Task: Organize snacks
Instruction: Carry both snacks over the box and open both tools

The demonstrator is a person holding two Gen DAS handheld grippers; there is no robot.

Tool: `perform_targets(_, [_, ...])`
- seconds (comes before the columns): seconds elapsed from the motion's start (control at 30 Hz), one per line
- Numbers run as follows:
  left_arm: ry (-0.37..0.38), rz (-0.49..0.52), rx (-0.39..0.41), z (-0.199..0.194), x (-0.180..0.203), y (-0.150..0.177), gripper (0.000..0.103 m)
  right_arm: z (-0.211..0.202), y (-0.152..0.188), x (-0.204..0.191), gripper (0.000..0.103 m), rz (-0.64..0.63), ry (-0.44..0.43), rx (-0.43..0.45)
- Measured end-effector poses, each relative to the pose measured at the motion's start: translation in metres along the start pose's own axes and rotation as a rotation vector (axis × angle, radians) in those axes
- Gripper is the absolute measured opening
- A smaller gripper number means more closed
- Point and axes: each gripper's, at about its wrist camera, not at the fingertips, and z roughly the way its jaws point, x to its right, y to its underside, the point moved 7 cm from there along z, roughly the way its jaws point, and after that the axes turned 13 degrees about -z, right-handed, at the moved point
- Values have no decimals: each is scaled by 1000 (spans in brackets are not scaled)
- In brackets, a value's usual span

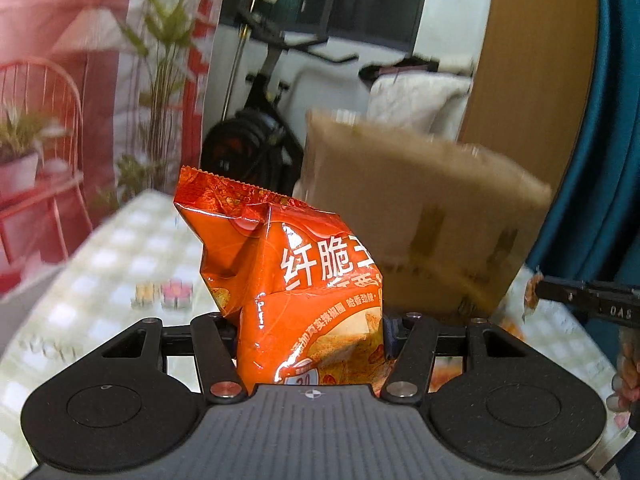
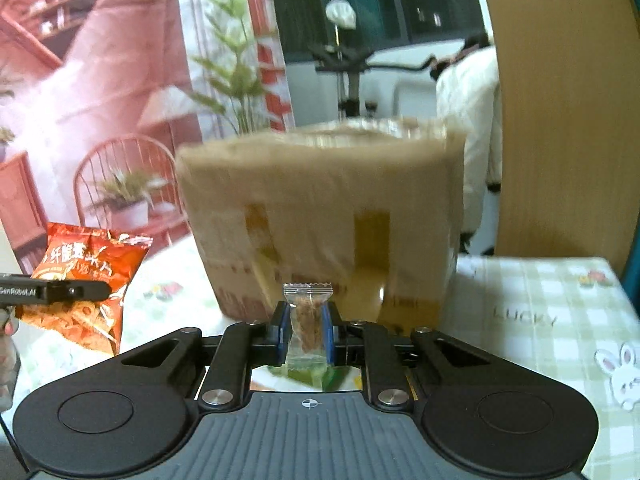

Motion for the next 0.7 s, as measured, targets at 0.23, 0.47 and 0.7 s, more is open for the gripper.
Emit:
perform_targets(0.23, [48,80,99,-1,40,-65,60,-15,-63,18,16,-42,3,126])
perform_targets(0.47, [98,153,205,21,94,-143,60,15,-132,55,16,-90,64,172])
perform_targets(0.7, [19,275,198,88,132,-172,60,72,-148,84,16,-74,122,110])
